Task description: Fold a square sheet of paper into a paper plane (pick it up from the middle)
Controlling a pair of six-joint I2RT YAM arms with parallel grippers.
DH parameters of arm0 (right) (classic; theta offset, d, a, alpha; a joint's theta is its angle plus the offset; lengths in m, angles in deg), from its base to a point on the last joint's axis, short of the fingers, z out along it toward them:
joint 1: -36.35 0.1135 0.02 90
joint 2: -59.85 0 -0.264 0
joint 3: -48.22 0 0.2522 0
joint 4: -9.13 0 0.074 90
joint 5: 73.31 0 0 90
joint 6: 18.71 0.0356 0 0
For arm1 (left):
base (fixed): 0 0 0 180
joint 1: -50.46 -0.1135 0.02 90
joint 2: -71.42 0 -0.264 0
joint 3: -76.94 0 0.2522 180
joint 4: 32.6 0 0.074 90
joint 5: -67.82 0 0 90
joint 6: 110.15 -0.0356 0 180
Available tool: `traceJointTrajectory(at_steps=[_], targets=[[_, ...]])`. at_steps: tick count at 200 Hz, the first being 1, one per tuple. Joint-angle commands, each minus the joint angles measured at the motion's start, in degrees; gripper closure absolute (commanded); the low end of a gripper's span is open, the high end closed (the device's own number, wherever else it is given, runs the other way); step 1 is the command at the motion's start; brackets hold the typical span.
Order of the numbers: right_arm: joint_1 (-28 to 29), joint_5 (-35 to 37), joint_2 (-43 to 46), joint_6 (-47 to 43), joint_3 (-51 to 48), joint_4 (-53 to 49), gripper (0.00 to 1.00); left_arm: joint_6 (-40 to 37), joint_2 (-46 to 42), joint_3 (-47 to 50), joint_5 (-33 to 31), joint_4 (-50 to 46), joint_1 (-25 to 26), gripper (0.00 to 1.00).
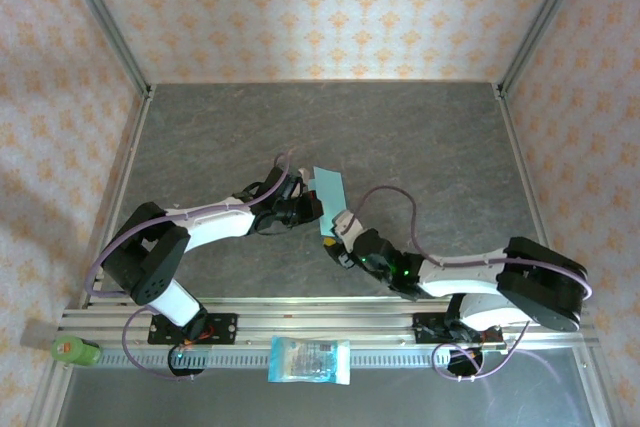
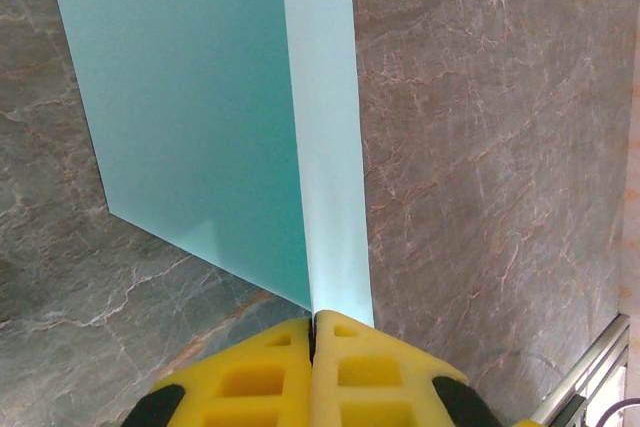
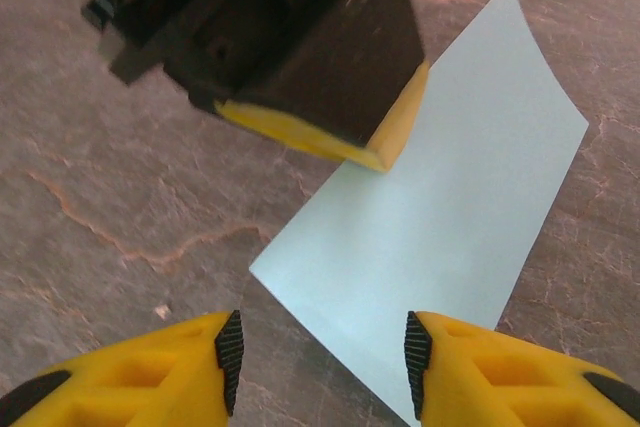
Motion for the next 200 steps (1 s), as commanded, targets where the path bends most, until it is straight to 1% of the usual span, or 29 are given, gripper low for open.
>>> traceJointTrajectory(at_steps=[1, 32, 53, 83, 106, 122, 165, 200], targets=[[2.5, 7.9, -3.8, -5.7, 2.6, 1.3, 0.52, -0.1, -0.9, -1.6, 0.8, -1.5, -0.6, 0.99], [3.8, 13.3, -9.1, -7.2, 5.6, 1.8, 0.52, 0.0, -1.2, -1.3, 0.8, -1.5, -0.6, 0.98], [4.1, 15.6, -11.5, -8.2, 7.0, 1.9, 0.52, 0.1, -1.3, -1.1, 0.3, -1.5, -0.6, 0.99], [4.3, 16.7, -13.5, -9.9, 8.0, 2.5, 0.52, 0.0, -1.1, -1.3, 0.3, -1.5, -0.6, 0.99], [4.5, 17.3, -13.0, -10.2, 7.4, 3.1, 0.53, 0.1, -0.8, -1.4, 0.4, -1.3, -0.5, 0.99], [4.5, 17.6, -12.3, -10.8, 6.7, 3.1, 0.56, 0.1, -0.7, -1.4, 0.3, -1.3, -0.6, 0.99], [4.5, 17.7, -11.3, -10.4, 5.1, 3.4, 0.70, 0.2, -0.4, -1.5, 0.7, -1.0, -0.6, 0.98], [4.5, 17.5, -11.3, -9.8, 5.2, 4.1, 0.73, 0.3, -0.3, -1.5, 0.7, -0.8, -0.6, 0.99]])
